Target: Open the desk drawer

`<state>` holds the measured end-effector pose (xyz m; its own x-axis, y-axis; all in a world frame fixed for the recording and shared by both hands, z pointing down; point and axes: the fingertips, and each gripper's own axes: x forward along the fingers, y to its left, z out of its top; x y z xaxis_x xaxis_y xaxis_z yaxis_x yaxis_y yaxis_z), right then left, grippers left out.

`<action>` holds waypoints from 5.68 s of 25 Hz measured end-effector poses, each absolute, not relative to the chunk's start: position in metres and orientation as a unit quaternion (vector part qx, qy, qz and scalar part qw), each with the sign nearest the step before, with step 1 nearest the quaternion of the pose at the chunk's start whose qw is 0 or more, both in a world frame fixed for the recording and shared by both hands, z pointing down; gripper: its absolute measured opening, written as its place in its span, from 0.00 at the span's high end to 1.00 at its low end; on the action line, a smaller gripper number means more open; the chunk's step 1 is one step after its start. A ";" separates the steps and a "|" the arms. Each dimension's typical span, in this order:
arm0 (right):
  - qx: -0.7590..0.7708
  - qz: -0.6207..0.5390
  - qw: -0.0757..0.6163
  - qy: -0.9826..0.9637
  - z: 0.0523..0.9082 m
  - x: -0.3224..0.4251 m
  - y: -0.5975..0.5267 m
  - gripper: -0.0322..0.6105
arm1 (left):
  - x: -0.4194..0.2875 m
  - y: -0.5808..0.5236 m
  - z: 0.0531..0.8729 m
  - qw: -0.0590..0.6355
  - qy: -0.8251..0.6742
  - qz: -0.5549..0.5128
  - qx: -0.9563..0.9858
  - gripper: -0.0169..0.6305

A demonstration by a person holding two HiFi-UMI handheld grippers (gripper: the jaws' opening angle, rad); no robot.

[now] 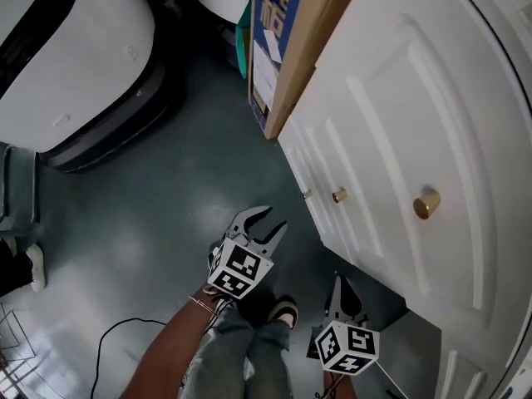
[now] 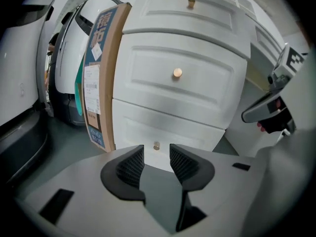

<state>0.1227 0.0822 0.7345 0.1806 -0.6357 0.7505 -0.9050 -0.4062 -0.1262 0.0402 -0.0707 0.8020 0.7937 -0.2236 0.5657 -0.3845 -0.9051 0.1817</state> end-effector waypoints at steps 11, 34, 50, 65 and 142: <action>0.739 0.400 0.182 -0.510 0.797 0.131 0.087 0.94 | 0.099 -0.074 0.875 0.126 -0.105 0.286 0.944 0.73; 0.721 0.408 0.192 -0.525 0.826 0.133 0.079 0.94 | 0.139 -0.091 0.904 0.110 -0.065 0.266 0.956 0.75; 0.706 0.416 0.212 -0.532 0.823 0.129 0.079 0.94 | 0.140 -0.087 0.902 0.105 -0.042 0.268 0.957 0.84; 0.701 0.421 0.223 -0.531 0.796 0.125 0.089 0.94 | 0.106 -0.082 0.904 0.107 -0.054 0.301 0.946 0.84; 0.698 0.448 0.230 -0.510 0.640 0.081 0.103 0.94 | -0.047 -0.068 0.716 0.154 -0.140 0.327 0.922 0.79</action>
<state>0.0805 0.1030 0.6405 0.0791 -0.5050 0.8595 -0.9173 -0.3745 -0.1357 -0.0475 -0.0682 0.7162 0.7471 -0.1571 0.6458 -0.3584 -0.9135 0.1924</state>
